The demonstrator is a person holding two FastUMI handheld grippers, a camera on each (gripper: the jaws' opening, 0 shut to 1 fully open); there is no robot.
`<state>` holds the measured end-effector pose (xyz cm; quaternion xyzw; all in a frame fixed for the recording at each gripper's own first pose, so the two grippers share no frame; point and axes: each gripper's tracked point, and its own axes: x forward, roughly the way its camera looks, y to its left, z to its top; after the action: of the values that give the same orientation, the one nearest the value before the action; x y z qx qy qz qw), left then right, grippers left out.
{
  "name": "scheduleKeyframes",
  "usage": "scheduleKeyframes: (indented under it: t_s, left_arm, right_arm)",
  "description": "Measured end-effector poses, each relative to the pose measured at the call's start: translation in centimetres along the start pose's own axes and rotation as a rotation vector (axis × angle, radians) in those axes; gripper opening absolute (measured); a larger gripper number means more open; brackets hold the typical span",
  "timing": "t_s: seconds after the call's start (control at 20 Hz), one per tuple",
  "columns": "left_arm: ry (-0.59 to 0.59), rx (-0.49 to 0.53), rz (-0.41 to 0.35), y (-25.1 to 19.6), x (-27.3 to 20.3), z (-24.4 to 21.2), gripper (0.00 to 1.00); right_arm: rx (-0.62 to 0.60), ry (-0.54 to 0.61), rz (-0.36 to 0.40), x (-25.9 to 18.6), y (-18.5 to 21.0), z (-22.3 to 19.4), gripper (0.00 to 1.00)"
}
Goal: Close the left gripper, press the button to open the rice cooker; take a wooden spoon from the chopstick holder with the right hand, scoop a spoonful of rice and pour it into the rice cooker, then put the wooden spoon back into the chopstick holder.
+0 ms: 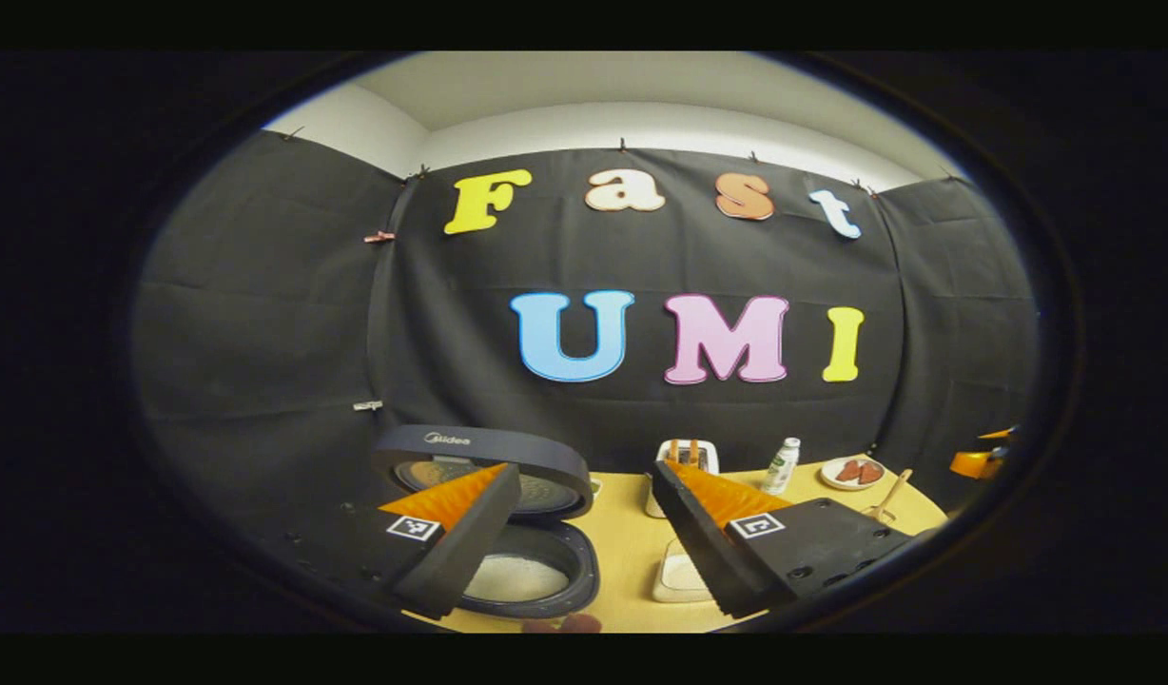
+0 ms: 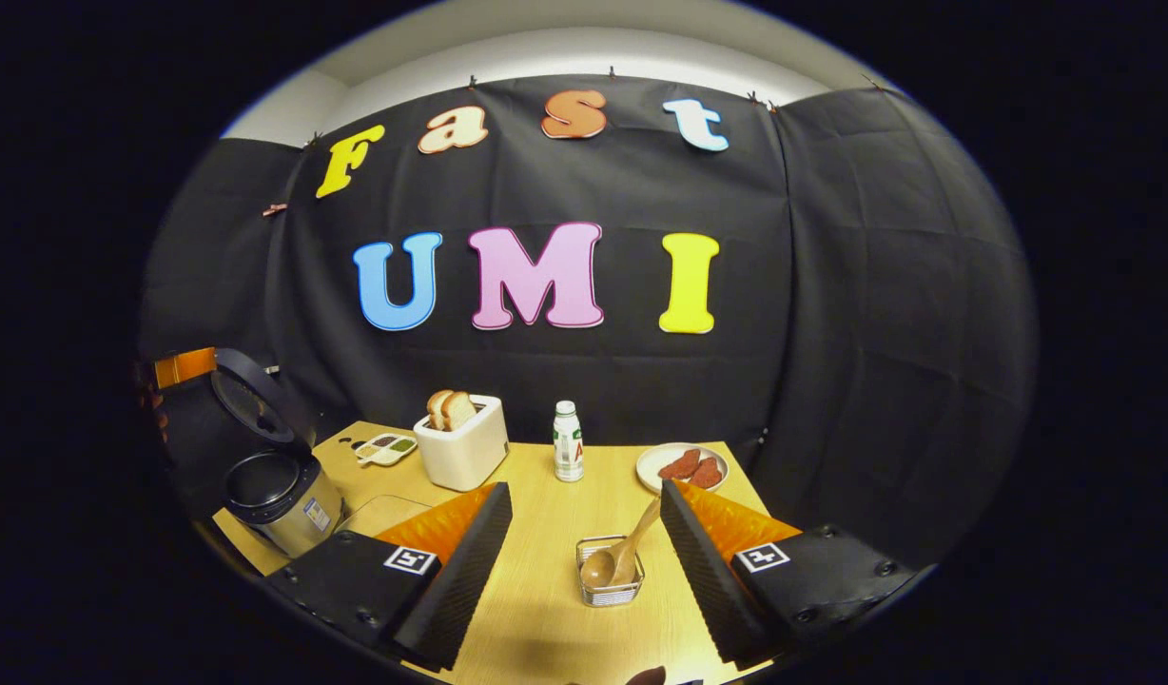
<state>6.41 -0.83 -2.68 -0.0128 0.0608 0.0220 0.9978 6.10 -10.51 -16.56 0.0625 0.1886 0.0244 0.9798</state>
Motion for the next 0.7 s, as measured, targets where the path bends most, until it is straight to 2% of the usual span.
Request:
scheduleKeyframes:
  t_s: [0.2,0.45,0.7]
  left_arm:
    - [0.029,-0.014,-0.029,-3.7,-1.0,-0.6,0.95]
    - [0.055,0.001,-0.041,-6.9,-2.1,-1.2,0.95]
    - [0.093,0.005,-0.037,-9.2,-3.0,-2.2,0.95]
  right_arm:
    - [0.026,0.110,0.001,3.6,-3.6,-4.3,0.98]
    - [0.162,0.266,0.072,7.3,-4.8,-9.1,0.97]
    - [0.220,0.360,0.113,11.4,-5.5,-12.5,0.87]
